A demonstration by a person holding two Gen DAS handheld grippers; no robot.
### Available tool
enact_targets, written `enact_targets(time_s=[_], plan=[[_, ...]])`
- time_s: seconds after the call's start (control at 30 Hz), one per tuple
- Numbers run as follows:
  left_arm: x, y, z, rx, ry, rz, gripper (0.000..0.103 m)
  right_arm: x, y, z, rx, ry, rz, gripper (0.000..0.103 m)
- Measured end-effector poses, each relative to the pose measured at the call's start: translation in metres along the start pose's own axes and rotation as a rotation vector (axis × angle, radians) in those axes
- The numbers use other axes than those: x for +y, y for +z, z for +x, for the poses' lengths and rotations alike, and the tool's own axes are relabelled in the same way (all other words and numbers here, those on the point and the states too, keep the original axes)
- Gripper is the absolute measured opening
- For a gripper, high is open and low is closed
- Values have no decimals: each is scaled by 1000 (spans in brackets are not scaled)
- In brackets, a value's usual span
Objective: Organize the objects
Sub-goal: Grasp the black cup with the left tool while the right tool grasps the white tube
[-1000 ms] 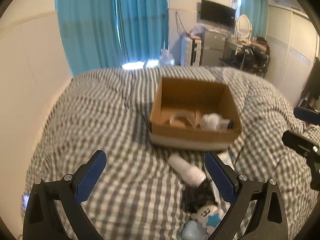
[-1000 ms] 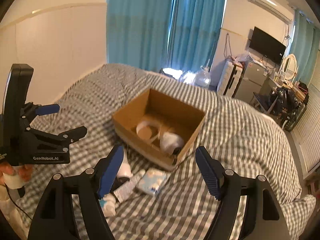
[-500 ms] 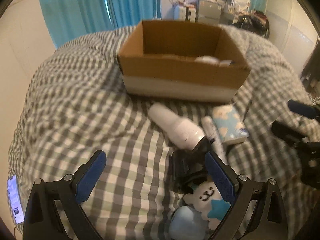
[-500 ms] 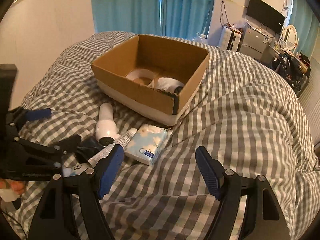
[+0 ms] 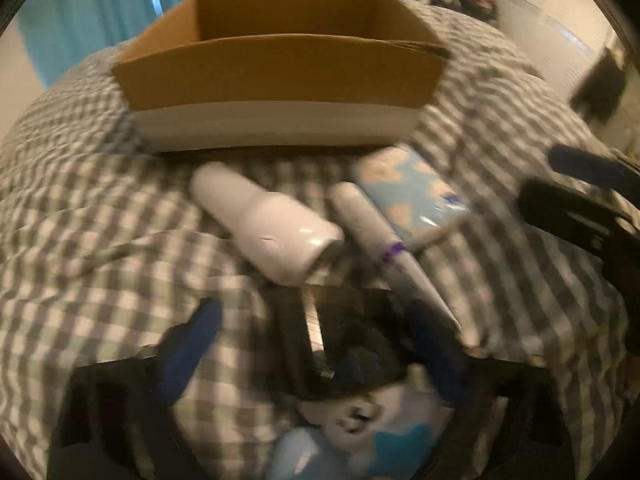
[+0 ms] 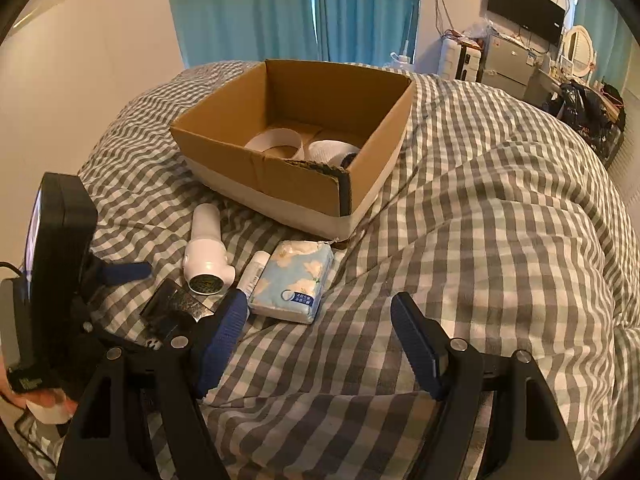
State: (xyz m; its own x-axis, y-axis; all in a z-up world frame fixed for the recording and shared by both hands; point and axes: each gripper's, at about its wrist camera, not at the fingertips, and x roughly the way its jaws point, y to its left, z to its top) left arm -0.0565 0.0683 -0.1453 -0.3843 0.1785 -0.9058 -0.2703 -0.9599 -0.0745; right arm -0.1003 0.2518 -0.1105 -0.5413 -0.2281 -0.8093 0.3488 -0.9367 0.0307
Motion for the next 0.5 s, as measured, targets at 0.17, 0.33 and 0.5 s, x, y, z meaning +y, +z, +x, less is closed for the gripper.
enact_targets(time_s=[0.17,0.33,0.5], plan=[[3,-3,-10,-4,-61,-19,64,4,0,0,4,-22,-13,74],[19,-3,-46,-90,-36,-61,45,11,2,0,4,-36,-20,74],[35,1,-55,-120,-3,-79,34,29,6,13,55,-9,-37,74]])
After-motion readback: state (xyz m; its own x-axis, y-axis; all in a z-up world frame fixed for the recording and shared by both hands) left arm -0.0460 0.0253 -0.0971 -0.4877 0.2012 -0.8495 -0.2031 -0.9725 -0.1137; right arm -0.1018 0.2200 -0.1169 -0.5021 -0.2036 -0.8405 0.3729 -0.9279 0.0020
